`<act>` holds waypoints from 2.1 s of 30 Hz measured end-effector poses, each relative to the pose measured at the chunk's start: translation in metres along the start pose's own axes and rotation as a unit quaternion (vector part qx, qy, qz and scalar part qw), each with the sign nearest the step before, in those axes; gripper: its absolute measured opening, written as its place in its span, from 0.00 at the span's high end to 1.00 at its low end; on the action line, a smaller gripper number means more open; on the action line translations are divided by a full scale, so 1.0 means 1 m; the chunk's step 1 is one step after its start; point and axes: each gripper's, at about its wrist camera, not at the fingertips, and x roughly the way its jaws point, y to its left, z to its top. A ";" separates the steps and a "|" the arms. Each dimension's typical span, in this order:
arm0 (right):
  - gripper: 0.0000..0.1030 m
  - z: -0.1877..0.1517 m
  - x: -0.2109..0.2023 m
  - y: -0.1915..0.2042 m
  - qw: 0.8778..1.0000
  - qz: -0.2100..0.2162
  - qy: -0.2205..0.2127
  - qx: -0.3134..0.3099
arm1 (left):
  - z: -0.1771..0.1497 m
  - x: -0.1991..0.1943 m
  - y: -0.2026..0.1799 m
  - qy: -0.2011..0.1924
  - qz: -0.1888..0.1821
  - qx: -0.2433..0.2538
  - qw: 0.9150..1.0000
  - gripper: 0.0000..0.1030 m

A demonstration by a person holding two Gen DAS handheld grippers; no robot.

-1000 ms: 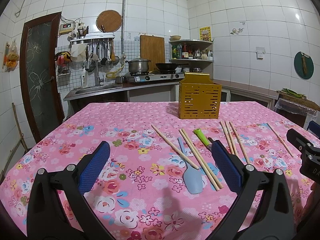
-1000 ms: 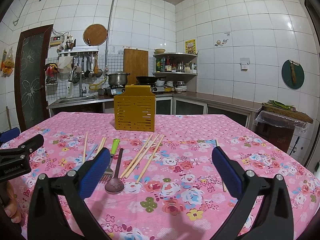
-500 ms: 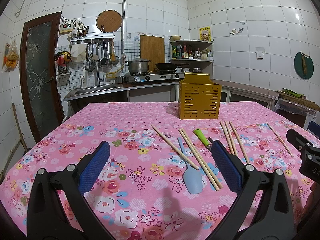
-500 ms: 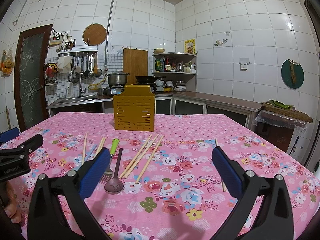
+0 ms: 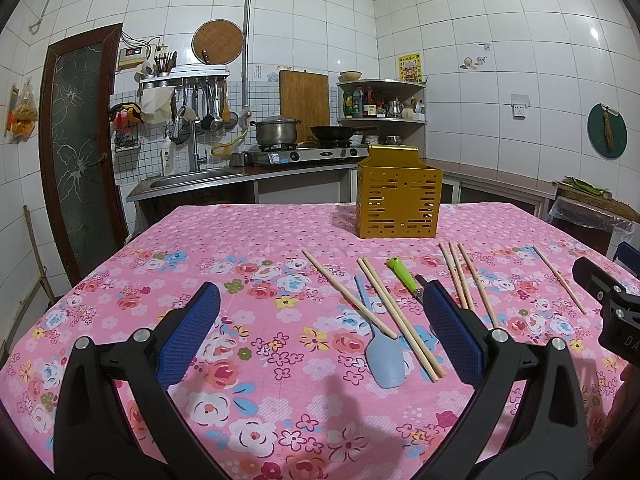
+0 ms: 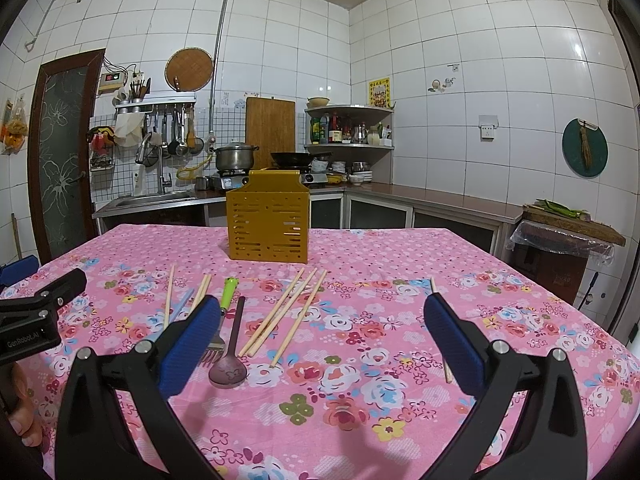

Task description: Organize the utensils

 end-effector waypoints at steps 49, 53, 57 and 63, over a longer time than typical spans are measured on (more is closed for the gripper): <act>0.04 0.023 -0.004 -0.009 1.000 0.021 -0.021 -0.003 | 0.021 0.008 0.019 0.027 -0.001 -0.017 0.999 0.05; 0.04 0.041 0.014 -0.007 1.000 0.003 -0.008 -0.013 | 0.043 0.017 0.019 0.028 0.010 0.002 1.000 0.05; 0.04 0.066 0.034 -0.005 1.000 -0.007 0.005 -0.025 | 0.066 0.031 0.019 0.033 0.003 0.005 0.999 0.05; 0.04 0.094 0.068 -0.002 0.999 -0.025 0.005 -0.024 | 0.095 0.059 0.016 0.029 0.004 -0.012 1.000 0.05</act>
